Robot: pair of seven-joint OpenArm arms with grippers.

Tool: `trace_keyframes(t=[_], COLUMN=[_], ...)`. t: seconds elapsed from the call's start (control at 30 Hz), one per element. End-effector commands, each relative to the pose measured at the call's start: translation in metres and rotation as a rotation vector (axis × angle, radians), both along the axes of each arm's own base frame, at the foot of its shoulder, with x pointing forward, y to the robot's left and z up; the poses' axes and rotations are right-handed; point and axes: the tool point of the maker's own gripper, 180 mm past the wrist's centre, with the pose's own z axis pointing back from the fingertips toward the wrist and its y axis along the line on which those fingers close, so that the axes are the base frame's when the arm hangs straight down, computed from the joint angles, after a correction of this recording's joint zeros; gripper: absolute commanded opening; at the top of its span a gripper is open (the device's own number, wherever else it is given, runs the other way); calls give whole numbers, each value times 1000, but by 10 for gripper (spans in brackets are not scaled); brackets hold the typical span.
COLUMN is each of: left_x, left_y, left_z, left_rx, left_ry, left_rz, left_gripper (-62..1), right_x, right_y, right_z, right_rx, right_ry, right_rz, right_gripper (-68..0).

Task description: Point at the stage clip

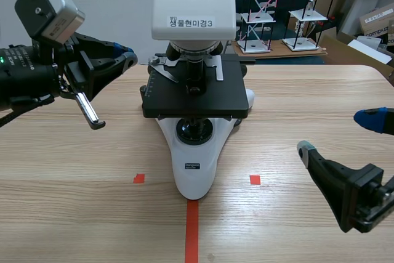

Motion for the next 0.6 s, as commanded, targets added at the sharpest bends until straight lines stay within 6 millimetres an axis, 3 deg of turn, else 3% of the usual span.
trace_keyframes(t=[0.0, 0.57], left_x=[2, 3], left_y=[0, 1], left_z=[10, 6], left_rx=[-13, 3], left_ry=[-26, -12], left_rz=[-2, 7], left_gripper=[-594, -594], right_x=[5, 4], right_y=[0, 0], right_z=[12, 11], right_rx=[3, -1], right_ry=[-41, -40], right_rz=[3, 4], right_gripper=[-84, -84])
